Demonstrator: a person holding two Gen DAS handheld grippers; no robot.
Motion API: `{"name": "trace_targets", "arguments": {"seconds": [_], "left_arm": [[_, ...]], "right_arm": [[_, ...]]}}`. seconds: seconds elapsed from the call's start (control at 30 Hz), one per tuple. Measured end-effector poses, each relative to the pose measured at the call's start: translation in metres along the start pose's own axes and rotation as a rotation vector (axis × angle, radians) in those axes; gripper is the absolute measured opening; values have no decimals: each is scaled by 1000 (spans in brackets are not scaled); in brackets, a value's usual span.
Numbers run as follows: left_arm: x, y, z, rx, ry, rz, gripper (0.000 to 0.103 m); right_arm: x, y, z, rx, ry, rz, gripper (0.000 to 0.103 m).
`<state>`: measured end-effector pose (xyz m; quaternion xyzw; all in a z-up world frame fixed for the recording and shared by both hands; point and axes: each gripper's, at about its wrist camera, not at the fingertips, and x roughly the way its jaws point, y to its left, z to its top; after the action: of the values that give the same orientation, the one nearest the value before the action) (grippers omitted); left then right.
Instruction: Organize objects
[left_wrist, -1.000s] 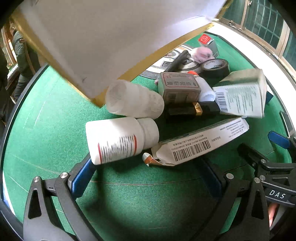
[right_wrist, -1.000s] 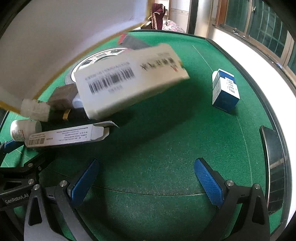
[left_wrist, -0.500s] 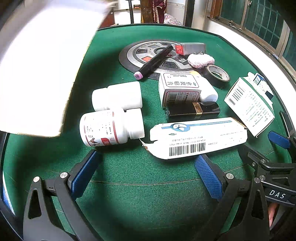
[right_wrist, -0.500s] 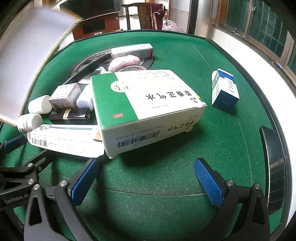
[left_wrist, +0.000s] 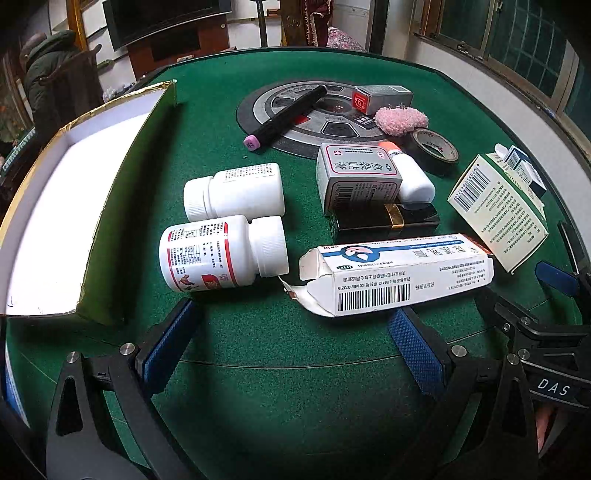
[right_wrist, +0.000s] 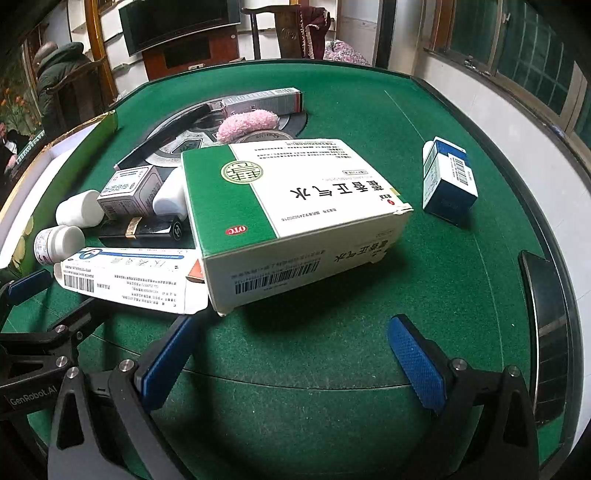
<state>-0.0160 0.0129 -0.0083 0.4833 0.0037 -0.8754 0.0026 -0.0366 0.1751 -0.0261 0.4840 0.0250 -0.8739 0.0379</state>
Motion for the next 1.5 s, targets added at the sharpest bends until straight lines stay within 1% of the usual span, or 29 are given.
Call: {"name": "trace_targets", "arguments": {"seconds": [0.2,0.3,0.5,0.57,0.6,0.67,0.73,0.8,0.87,0.9,0.97,1.0,1.03,1.07,1.1,1.17,1.2,1.27,1.3,1.33,1.37,1.4,1.5], "left_arm": [[0,1,0,0,0,0,103],[-1,1,0,-45,2,27,103],[-6,7,-4,-42,2,27,103],[-2,8,0,-12,3,5,103],[0,8,3,32,5,-24,103],[-3,14,2,58,0,-55,103],[-10,26,-1,76,-26,-105,97],[-22,34,-6,106,-62,-145,82],[-34,38,-11,165,-65,-227,77],[-39,37,-12,200,-73,-240,77],[-48,36,-14,264,-114,-221,77],[-52,33,-14,323,-126,-209,71],[-54,31,-15,362,-128,-221,64],[-56,27,-15,402,-125,-250,46],[-56,25,-14,430,-121,-273,36],[-55,14,-9,519,-95,-337,35],[-55,5,-6,582,-95,-333,35],[-54,-7,-4,667,-98,-313,35],[-52,-14,-2,709,-93,-295,35],[-48,-21,1,752,-71,-292,35],[-46,-23,2,767,-59,-294,35],[-39,-28,4,801,-21,-301,35],[-27,-36,9,865,1,-249,35]], "right_arm": [[-1,0,0,0,0,0,103],[2,-4,2,-3,1,1,103],[2,-3,0,-25,-1,19,103],[-4,-9,-2,-35,-1,30,103],[-4,-9,-3,-39,-2,37,103],[-3,-13,-2,-34,-7,59,103],[-3,-20,-2,-17,-15,84,103],[-4,-23,-2,-2,-22,104,103],[-4,-24,-1,4,-24,108,103],[-5,-23,-2,2,-23,106,103],[-5,-22,-3,-4,-22,101,103],[-5,-21,-3,-7,-21,99,103],[-5,-21,-3,-9,-20,97,103],[-6,-20,-3,-11,-20,95,103],[-5,-20,-3,-12,-19,93,103],[-5,-19,-3,-17,-17,87,103],[-5,-19,-3,-19,-16,85,103],[-5,-20,-3,-20,-15,85,103],[-5,-19,-3,-20,-16,85,103],[-5,-19,-3,-20,-15,84,103],[-5,-19,-3,-23,-15,83,103],[-5,-19,-3,-25,-14,81,103],[-5,-18,-3,-30,-13,77,103]]}}
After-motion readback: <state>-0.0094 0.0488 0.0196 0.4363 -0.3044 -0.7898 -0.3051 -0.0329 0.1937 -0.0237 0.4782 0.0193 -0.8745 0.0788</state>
